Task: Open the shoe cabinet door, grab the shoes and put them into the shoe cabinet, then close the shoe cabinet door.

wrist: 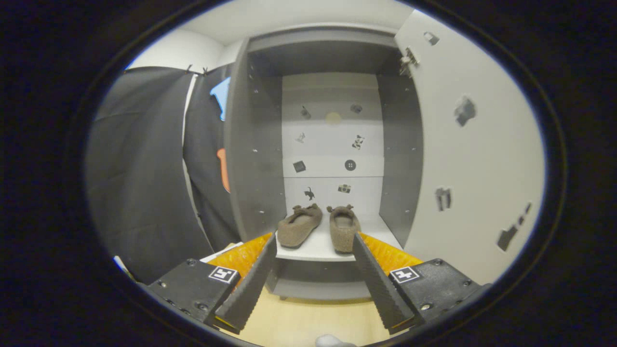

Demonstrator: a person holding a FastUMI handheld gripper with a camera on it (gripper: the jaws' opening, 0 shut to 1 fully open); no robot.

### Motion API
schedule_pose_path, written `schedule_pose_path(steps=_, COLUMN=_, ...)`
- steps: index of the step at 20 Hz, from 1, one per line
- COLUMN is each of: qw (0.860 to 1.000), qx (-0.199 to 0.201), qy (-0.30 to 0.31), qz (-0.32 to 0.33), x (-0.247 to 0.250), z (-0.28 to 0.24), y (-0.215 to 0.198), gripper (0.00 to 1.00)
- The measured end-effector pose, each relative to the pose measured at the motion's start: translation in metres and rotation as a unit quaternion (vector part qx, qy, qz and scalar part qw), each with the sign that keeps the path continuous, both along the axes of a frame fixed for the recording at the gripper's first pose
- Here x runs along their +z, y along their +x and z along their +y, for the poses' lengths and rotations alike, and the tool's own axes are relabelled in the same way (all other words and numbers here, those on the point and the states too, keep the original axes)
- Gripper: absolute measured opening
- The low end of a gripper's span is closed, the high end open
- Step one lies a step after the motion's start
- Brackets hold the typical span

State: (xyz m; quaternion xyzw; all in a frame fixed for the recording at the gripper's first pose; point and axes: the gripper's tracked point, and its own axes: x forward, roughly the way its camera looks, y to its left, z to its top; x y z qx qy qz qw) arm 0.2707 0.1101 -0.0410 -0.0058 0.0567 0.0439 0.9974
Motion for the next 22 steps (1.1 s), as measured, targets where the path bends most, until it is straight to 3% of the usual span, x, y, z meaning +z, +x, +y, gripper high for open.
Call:
schedule_pose_path(steps=7, qw=0.998, qx=-0.011, qy=0.000, qz=-0.059, x=0.044, z=-0.027, y=-0.157, gripper=1.00)
schedule_pose_path(steps=13, qw=0.997, qx=-0.024, qy=-0.009, qz=-0.078, x=0.061, z=-0.078, y=-0.261, gripper=0.99)
schedule_pose_path(steps=17, qw=0.997, qx=-0.034, qy=-0.013, qz=-0.071, x=0.057, z=-0.114, y=-0.295, gripper=1.00)
schedule_pose_path(steps=22, qw=0.996, qx=-0.066, qy=-0.011, qz=-0.060, x=0.049, z=-0.186, y=-0.303, gripper=0.99)
